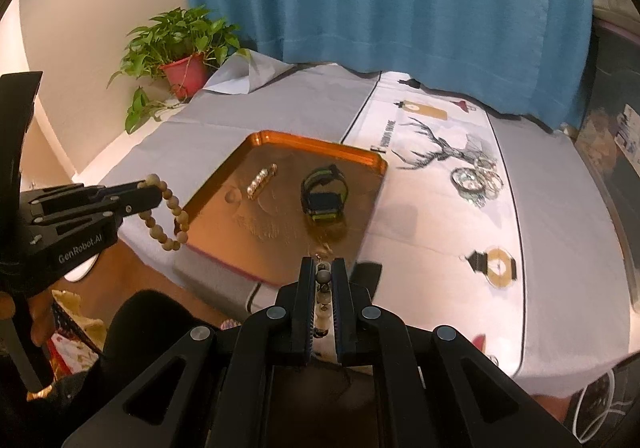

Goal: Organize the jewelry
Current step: 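Carry both bead strands to the tray and release them there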

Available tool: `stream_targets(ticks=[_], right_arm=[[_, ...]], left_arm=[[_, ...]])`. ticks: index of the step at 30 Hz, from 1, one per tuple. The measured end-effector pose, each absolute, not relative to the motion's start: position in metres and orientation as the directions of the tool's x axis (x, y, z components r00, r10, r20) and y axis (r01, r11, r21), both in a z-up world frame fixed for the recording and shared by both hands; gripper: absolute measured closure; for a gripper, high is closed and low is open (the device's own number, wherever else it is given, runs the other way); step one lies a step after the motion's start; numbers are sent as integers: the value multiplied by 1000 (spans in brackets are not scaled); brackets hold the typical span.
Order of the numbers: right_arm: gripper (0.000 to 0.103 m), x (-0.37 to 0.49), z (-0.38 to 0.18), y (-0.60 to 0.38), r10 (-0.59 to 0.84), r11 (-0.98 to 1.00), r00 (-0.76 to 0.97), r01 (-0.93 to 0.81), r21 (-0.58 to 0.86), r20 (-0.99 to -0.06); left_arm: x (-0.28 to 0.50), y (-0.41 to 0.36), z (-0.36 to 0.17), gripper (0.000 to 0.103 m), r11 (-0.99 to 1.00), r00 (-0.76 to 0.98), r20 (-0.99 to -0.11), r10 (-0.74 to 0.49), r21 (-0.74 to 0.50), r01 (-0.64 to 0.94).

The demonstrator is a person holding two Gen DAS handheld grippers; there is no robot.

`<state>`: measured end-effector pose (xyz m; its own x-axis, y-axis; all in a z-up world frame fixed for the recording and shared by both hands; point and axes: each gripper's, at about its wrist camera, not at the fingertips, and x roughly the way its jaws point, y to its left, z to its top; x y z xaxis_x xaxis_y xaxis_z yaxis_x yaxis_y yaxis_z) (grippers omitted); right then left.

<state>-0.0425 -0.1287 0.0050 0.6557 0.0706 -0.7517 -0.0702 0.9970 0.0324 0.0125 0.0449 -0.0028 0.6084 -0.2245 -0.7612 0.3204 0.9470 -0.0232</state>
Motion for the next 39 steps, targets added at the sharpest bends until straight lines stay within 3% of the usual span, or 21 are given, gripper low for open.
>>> stream_targets(ticks=[27,28,30,31,32,34,39], right_arm=[[95,74,-60,-115,116,993,594,-97,73,-796],[94,76,-62,-116,116,993,591,-97,73,-798],[91,80,-68,-116,121,992,581,-102,76,-805],[81,82,-72,-116,115,992,572,-102,68,-813],[56,84,-75,-117,99,994,560,-94,55,-823],[31,82,-79,-119,85,996,549,-71,55,-831],[31,62,-77,-126,81,997,536,-55,61,-840]], left_arm=[[126,24,-72,95,949,523,-825,-214,-49,311],[129,25,-75,92,951,523,-826,-211,-51,303],[133,27,-80,72,954,523,-827,-206,-49,297],[134,27,-82,39,954,520,-831,-199,-43,295],[134,27,-82,11,957,526,-830,-185,-31,288],[128,30,-79,6,964,567,-810,-148,10,266],[104,35,-77,6,956,572,-815,-95,85,280]])
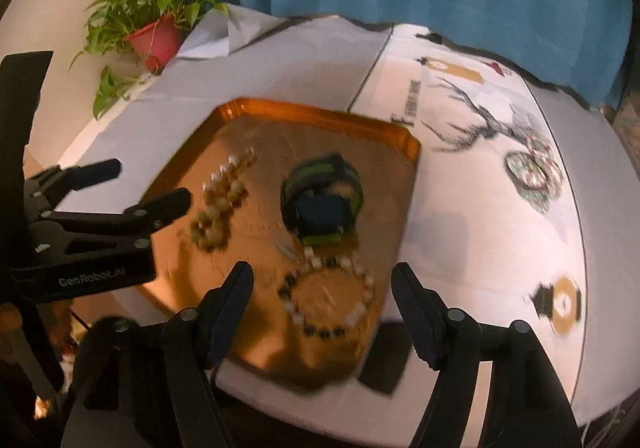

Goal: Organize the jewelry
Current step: 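Carry both bead strands to the tray and release them there, then withdraw both grippers from the tray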

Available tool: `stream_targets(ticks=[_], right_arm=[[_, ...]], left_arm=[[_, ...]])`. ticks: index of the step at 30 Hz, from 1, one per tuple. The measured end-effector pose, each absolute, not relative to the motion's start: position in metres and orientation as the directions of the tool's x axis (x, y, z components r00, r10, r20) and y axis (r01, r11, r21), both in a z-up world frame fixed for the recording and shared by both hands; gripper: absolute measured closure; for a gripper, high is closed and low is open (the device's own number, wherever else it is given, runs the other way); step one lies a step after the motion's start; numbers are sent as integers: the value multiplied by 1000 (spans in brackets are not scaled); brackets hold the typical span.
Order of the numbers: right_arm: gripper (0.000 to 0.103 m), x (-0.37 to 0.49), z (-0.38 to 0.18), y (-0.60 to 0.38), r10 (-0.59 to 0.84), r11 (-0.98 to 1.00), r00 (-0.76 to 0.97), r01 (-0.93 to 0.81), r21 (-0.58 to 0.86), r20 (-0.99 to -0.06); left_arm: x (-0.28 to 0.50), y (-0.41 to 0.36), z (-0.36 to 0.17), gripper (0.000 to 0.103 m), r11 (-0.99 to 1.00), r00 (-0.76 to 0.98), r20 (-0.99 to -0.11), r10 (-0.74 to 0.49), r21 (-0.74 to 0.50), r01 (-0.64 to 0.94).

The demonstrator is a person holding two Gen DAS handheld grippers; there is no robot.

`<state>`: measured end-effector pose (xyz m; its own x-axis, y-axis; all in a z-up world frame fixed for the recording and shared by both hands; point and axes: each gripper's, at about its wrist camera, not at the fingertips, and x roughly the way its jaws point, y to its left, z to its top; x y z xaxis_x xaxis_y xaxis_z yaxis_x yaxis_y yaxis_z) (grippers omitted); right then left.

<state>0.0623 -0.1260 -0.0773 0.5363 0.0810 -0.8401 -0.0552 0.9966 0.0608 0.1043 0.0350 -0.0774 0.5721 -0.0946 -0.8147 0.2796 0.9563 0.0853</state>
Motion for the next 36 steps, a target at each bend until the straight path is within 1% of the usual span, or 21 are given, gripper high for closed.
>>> stream_targets(ticks=[7,14,19,26,36], right_arm=[[31,0,-66,-130,45,998,524,7,57,-851],[31,-56,-37,-121,2,999,586,28,23,-811],[31,-92,-17,-109,-19,1000,630,26,-3,-776],[31,-134,2,-103,-36,999,668,42,-11,-743],[31,-166,20,-101,-33,999,709,41,-5,-704]], left_arm=[[45,56,-68,6,975,566,-818,-99,34,219],[-17,53,-43,6,970,624,-775,-98,65,233],[-52,56,-26,6,972,654,-748,-113,54,231],[-88,56,-5,6,969,693,-710,-121,68,239],[-122,55,12,6,967,730,-673,-123,85,242]])
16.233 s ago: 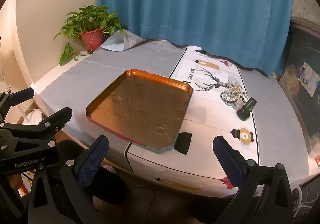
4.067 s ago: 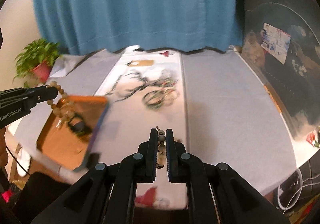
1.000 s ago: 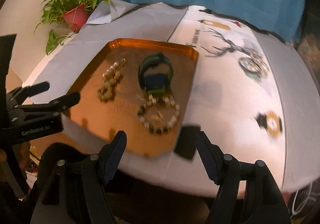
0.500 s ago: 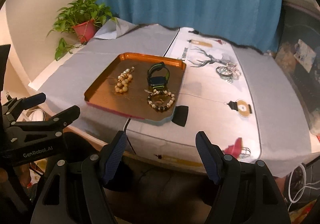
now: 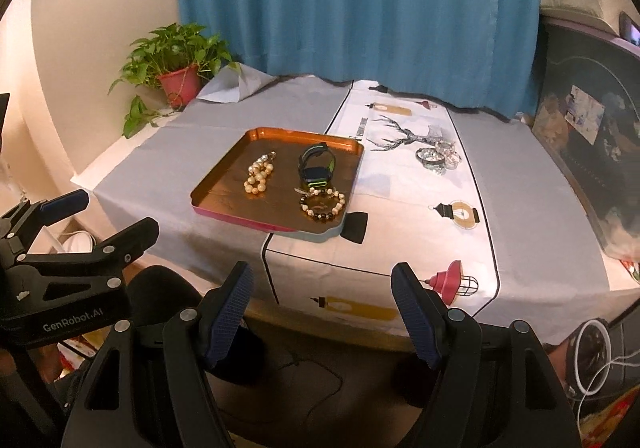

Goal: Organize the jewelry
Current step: 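Withdraw both grippers from the tray, then reach both grippers toward the bangle and remaining jewelry on the runner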

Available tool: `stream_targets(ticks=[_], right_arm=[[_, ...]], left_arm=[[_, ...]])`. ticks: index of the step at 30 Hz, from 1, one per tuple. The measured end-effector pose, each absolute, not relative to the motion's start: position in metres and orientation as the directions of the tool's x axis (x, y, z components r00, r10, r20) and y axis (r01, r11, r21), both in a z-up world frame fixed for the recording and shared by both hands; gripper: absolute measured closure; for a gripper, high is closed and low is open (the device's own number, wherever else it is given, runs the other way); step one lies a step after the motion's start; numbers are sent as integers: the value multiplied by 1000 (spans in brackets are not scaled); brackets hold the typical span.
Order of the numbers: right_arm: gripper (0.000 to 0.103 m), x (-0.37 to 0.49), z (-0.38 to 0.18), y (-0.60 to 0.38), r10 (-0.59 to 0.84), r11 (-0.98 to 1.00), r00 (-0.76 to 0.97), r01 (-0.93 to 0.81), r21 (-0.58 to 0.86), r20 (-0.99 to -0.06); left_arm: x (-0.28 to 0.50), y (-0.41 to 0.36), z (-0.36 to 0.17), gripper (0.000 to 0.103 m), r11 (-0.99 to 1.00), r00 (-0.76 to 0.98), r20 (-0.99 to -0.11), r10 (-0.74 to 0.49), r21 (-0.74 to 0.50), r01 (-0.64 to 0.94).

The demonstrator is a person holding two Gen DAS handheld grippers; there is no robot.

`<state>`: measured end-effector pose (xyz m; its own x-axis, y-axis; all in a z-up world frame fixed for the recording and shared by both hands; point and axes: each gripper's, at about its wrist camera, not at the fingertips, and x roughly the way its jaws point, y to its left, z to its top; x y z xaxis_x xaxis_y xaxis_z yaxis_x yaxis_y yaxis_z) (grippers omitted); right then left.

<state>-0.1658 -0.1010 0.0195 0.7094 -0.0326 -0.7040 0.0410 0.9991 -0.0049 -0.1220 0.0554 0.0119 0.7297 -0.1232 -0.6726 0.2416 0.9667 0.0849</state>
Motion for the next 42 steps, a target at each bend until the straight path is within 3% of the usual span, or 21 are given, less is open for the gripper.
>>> stream_targets(ticks=[29,42], right_arm=[[31,-150,5,-126,-30,997,671,72,25,-741],[31,-105,-20,-222,-115,973,634,227,42,-764]], left_arm=[[-98,25,-6,6,950,686,-717,-123,115,290],[-36,-30,-9,6,944,653,-744,-143,96,316]])
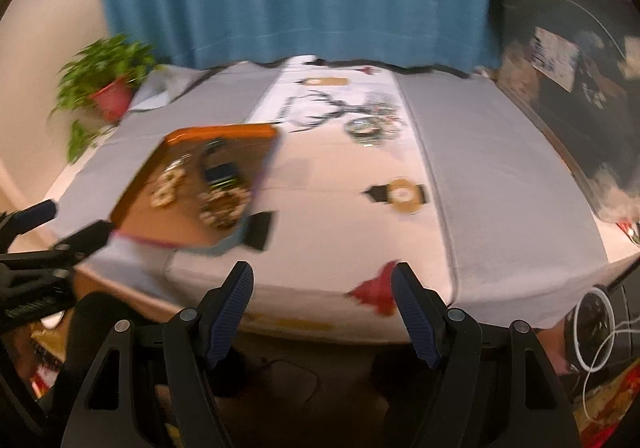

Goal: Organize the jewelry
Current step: 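Reach both grippers toward the bangle and remaining jewelry on the runner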

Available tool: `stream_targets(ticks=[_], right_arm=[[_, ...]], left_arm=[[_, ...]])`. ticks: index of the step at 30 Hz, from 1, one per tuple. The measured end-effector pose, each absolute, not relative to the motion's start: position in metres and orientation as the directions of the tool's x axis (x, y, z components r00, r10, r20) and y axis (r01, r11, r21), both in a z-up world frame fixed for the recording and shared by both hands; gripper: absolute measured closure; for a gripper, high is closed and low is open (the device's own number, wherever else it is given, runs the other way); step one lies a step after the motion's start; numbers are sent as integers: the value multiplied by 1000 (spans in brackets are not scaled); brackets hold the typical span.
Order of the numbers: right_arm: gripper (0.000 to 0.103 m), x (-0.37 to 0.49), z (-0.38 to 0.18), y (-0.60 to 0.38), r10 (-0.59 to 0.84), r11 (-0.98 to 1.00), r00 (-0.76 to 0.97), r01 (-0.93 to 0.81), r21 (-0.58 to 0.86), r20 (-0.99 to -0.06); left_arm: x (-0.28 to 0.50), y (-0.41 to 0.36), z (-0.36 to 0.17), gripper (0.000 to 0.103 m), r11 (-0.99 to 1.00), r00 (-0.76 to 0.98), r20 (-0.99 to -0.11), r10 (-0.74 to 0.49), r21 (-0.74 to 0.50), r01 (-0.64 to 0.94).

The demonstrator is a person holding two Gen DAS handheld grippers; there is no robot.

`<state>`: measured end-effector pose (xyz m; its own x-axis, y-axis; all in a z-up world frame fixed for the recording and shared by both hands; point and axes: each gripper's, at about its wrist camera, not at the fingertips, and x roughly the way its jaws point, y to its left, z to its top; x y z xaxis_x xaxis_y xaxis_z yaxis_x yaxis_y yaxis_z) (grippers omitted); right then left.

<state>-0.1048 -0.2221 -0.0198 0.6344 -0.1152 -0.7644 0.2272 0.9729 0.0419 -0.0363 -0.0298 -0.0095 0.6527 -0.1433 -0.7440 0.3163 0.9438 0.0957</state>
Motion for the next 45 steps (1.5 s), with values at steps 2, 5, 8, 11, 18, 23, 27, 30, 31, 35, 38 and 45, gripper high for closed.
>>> stream_targets(ticks=[2,5,8,11,18,23,27,30,31,35,38,45], right_arm=[[31,-91,-24,-247,-141,963,625,266,40,-768],[31,-67,-30,-284,-174,949,616,314,36,-769],[31,-29,-39,-330,-212,931,612,363,33,-762],[31,9,-49,-368,-234,918,605,395,31,-761],[31,116,-87,-426,-222,933,597,360,10,-771],[31,164,-110,-431,-202,958,584,285,-34,-786],[31,181,-124,-427,-206,965,570,252,-70,-795],[29,185,-128,-432,-282,951,556,270,-151,-782],[29,182,-128,-436,-297,944,544,289,-157,-784],[29,155,-125,-470,-337,903,498,411,-125,-799],[27,132,-124,-483,-309,904,507,420,-83,-804],[27,108,-124,-508,-323,883,500,465,-66,-803]], left_arm=[[-21,-42,-8,6,946,651,-744,-151,82,313],[0,-60,-6,6,943,649,-743,-160,78,322],[23,-87,-4,6,934,655,-737,-167,95,344],[41,-110,-5,6,927,657,-733,-177,101,362],[89,-156,-16,6,924,619,-760,-198,65,376],[118,-184,-25,6,925,605,-770,-201,54,377],[133,-199,-34,6,925,586,-785,-201,45,377],[144,-212,-40,6,924,557,-803,-212,21,381],[147,-216,-42,6,923,548,-808,-219,11,385],[161,-241,-53,6,905,495,-834,-244,-12,425],[175,-264,-59,6,889,469,-846,-252,-11,457],[203,-298,-68,6,871,438,-861,-258,-12,491]])
